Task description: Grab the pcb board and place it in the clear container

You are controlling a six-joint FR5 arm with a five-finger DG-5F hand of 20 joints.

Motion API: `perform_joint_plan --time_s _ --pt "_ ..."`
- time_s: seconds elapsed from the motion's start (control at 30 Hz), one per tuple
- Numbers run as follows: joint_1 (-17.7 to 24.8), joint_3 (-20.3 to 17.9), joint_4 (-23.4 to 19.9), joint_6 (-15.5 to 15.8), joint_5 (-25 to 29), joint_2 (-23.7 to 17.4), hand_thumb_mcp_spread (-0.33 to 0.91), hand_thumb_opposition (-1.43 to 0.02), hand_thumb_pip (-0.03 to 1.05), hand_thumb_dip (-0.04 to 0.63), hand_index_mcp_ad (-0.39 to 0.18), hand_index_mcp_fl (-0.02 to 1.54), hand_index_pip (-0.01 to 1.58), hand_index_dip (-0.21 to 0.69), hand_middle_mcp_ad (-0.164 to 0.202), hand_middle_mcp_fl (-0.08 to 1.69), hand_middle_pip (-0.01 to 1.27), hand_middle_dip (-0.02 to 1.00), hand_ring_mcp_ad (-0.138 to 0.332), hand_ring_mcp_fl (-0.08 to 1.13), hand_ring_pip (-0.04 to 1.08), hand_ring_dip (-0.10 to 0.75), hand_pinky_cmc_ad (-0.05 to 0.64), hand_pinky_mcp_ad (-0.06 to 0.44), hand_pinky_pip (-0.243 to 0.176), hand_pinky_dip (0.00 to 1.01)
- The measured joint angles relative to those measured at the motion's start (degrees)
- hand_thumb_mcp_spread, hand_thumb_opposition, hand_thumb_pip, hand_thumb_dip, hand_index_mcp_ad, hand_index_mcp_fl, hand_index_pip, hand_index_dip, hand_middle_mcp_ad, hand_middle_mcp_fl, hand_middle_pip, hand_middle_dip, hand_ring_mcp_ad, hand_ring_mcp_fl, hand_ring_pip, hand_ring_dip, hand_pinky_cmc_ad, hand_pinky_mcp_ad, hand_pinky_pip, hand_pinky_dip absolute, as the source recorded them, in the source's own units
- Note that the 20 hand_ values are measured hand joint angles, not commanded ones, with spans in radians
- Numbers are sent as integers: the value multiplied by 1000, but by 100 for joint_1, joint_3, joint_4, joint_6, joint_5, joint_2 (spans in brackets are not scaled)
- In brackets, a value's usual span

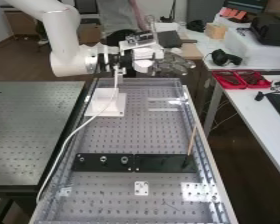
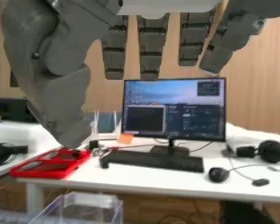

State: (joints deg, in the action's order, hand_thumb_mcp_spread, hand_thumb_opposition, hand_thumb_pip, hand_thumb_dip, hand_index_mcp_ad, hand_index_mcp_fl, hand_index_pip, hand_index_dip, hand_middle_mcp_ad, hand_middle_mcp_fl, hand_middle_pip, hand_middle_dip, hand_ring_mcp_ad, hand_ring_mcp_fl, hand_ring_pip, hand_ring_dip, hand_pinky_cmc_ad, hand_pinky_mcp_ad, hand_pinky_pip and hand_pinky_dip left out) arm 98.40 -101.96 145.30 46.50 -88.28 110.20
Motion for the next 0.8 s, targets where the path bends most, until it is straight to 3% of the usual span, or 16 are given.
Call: perform_joint_plan --time_s 0.2,0.33,0.4,0.57,0.8 --pt "-223 -200 61 274 322 -711 347 -822 583 253 -115 278 147 110 49 215 136 169 168 52 98 59 323 201 -63 398" --pt "-374 -251 335 280 544 -1134 347 -822 562 253 -113 291 117 119 51 211 136 169 171 52 94 59 323 213 -63 400" --pt "-413 -233 533 188 622 -1200 344 -822 536 253 -91 290 113 134 52 215 136 173 169 54 101 59 326 230 -63 400" --pt "-494 -104 1144 -150 879 -1258 346 -822 529 253 -94 325 103 164 52 211 136 173 169 56 98 59 326 246 -63 415" --pt "-561 -38 1376 -28 1143 -1478 347 -826 482 237 -87 325 98 202 65 215 136 169 171 49 119 66 328 264 -63 431"
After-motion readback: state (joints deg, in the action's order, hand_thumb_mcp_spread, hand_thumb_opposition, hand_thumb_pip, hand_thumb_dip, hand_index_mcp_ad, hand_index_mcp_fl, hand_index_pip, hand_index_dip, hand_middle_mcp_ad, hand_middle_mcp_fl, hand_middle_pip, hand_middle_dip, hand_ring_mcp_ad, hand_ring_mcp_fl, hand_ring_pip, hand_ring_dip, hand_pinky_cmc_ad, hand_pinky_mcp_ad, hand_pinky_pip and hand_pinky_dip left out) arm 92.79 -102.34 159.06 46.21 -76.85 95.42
